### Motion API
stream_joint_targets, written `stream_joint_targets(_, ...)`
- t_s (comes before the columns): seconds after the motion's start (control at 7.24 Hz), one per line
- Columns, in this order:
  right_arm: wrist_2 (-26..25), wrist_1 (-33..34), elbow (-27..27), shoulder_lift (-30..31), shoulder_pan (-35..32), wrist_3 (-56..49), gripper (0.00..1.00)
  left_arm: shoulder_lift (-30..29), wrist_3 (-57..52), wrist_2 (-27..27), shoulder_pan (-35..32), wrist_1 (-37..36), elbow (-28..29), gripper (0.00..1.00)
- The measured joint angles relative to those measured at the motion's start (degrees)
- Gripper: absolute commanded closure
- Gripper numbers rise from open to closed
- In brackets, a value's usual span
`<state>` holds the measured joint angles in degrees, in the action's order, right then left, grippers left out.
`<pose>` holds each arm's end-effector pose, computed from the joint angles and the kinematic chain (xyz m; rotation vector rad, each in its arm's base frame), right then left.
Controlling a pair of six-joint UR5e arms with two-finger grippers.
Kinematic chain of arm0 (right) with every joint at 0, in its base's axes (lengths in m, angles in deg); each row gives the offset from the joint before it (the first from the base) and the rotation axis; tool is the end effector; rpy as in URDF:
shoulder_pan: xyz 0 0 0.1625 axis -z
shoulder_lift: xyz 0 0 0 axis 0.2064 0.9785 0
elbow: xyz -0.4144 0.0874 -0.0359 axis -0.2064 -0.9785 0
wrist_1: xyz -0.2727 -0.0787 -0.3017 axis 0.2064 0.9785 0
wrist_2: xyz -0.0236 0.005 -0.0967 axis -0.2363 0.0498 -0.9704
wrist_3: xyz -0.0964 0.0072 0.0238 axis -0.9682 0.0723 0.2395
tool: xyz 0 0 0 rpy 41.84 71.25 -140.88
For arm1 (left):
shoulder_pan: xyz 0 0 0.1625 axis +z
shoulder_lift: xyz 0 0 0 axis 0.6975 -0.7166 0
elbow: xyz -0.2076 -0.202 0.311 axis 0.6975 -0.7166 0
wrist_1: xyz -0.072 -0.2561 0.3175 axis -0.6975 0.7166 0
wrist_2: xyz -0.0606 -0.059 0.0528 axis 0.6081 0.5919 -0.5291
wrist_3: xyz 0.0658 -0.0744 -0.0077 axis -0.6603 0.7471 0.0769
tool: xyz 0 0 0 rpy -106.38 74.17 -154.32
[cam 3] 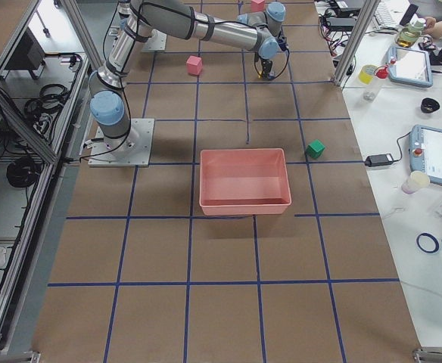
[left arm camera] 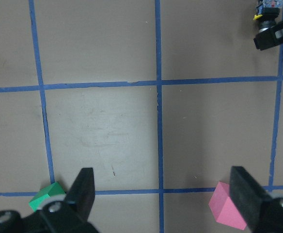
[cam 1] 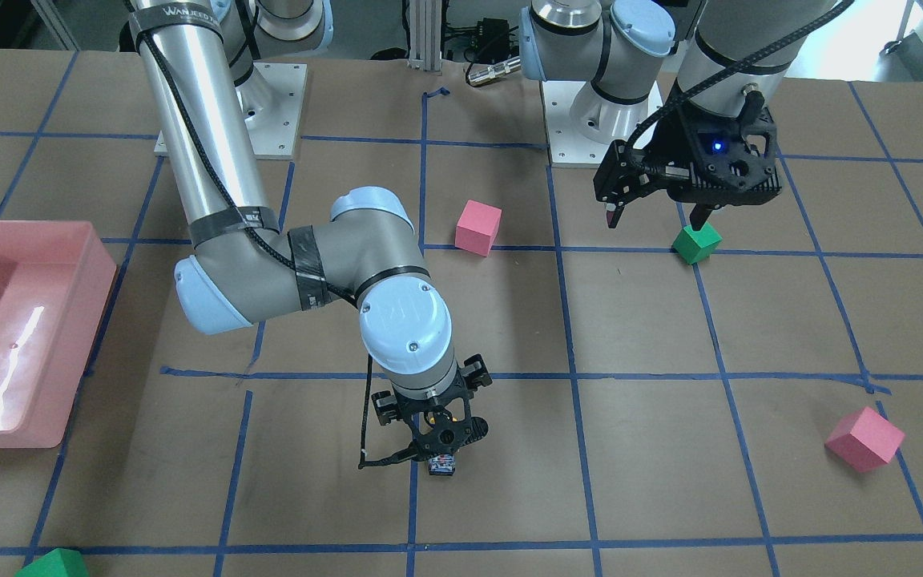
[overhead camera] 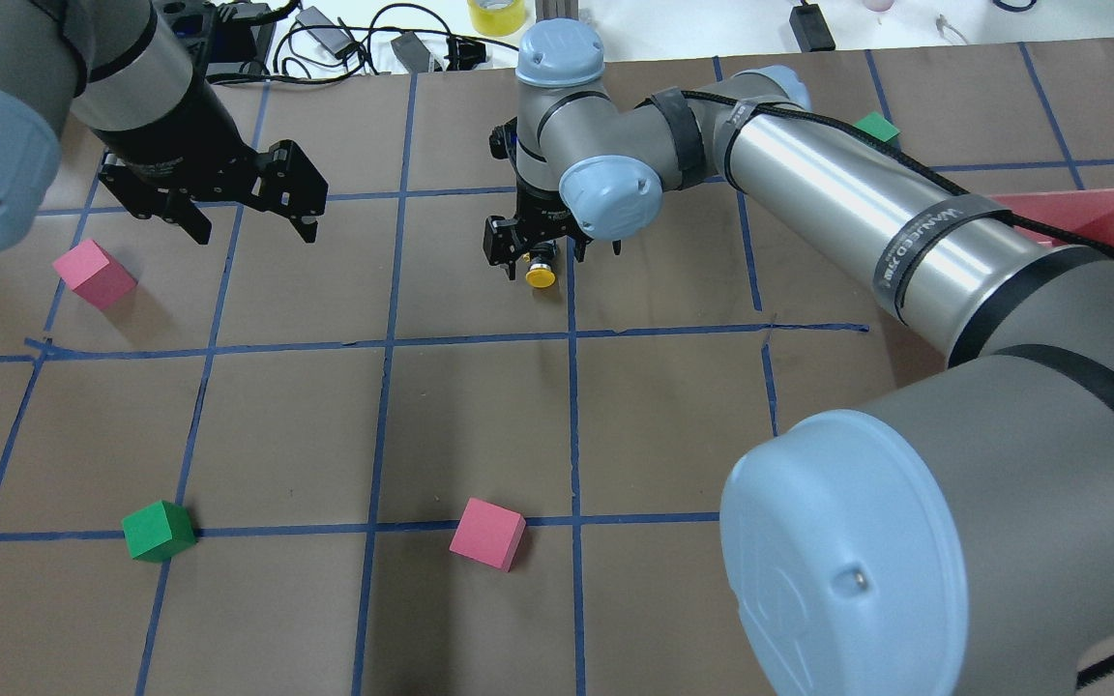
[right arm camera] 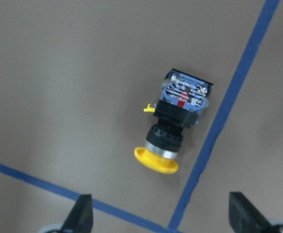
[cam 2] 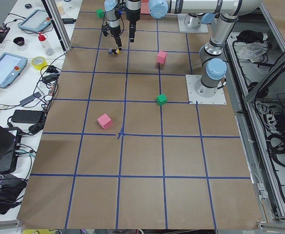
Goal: Align button upright
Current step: 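Release the button with the right gripper while the left arm reaches over it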
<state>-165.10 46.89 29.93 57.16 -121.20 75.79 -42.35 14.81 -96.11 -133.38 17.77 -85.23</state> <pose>0.3749 -0.6285 0.2433 -0.4924 2.9770 0.0830 -0.1244 -0.4936 0.4814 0.0315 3.1235 -0.0731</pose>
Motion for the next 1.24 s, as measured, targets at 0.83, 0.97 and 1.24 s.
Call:
stream_joint_targets(0.83, -5.9, -15.5, 8.2, 20.2, 15.0, -0.9, 0.0, -2.5, 4.1, 0.1, -5.8, -16.3, -7.9, 0.0)
stream_joint_targets(0.97, -5.9, -18.3, 8.5, 23.2, 18.8, -0.9, 0.0, -3.2, 5.4, 0.1, -7.8, -24.2, -11.5, 0.01)
stream_joint_targets(1.24, -5.9, -21.0, 8.8, 26.8, 23.0, -0.9, 0.0, -6.0, 8.7, 0.0, -11.5, -37.5, -16.0, 0.03)
